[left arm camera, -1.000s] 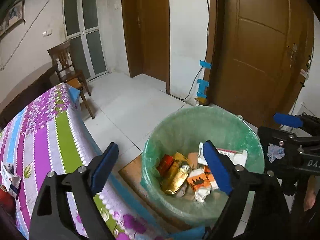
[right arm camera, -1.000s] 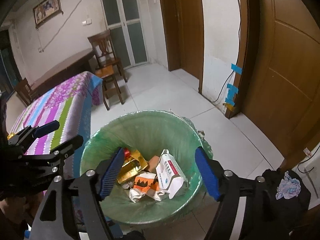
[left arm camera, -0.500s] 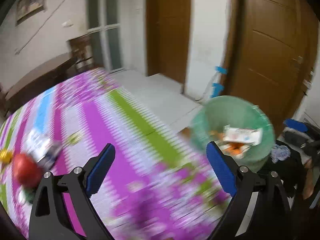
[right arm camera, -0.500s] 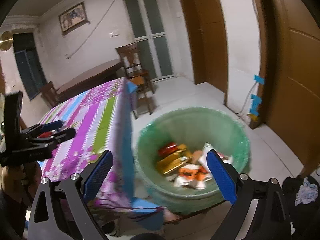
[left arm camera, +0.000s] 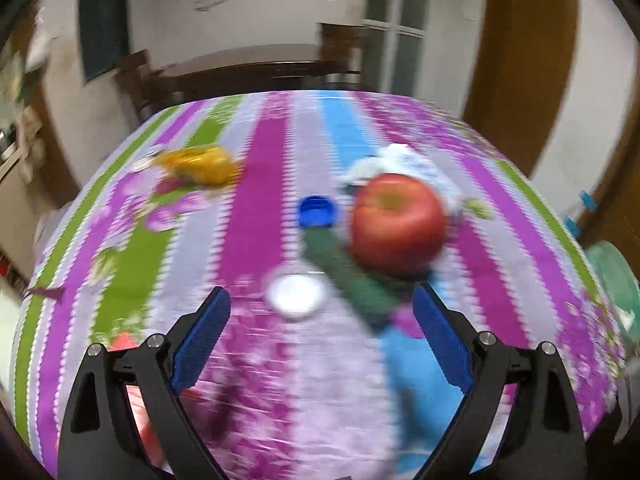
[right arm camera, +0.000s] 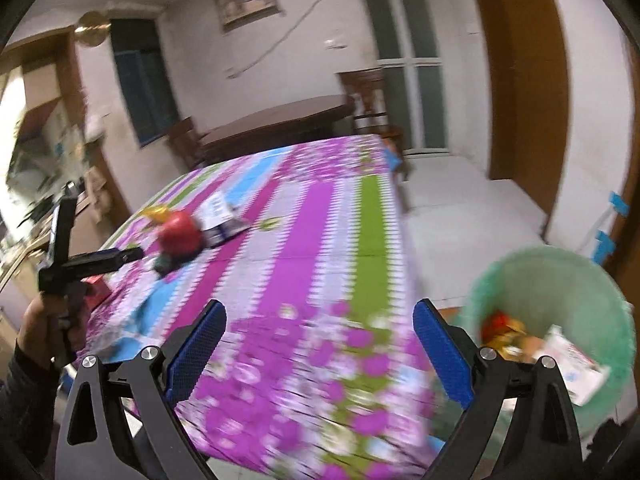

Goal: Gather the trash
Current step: 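Move both tools back over the table, then grasp the clear plastic cup with the left tool while the right tool grasps the alcohol wipes pack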

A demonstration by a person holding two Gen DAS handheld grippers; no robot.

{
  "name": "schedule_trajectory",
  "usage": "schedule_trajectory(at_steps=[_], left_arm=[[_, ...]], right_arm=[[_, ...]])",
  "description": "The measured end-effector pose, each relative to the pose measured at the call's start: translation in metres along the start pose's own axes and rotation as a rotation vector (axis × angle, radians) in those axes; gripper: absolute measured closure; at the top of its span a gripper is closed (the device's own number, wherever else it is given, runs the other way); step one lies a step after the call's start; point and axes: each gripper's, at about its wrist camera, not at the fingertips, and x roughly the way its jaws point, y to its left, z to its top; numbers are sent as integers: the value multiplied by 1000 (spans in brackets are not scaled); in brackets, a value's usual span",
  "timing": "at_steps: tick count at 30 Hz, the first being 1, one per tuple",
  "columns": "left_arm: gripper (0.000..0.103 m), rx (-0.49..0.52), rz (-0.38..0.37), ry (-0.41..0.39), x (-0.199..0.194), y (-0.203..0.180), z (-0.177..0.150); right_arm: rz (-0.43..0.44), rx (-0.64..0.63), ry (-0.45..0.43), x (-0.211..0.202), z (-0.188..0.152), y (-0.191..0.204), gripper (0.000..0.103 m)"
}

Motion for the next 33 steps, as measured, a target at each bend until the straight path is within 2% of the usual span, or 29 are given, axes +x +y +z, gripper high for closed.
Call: schedule_trajectory(at_steps=[5,7,11,14,16,17,21,24,27,33], left_arm=[[14,-26,39,74,27,16,0],[19,-32,35,89,34,21,1],[21,-13,47,96,42,24,1],[35,-6,3,124,49,24,2],[43,1,0,121,49,22,3],[45,5,3,121,49,22,3],[63,14,9,111,48,25,3],[64,2,-10,108,48,28,3],[64,4,-15,108,48,28,4],[64,3,-28,109,48,29,4]], right_arm=[[83,-80,46,37,16,46,9],[106,-104,62,47,21,62,9],[154,-138,92,66,34,76,9],[202,-148,132,87,50,78,16],[224,-159,167,111,63,85,31],[229,-160,180,122,69,88,34],[242,-150,214,170,99,100,38],[247,-156,256,205,122,108,38],[214,-174,294,241,142,119,38],[207,-185,393,294,154,137,38]])
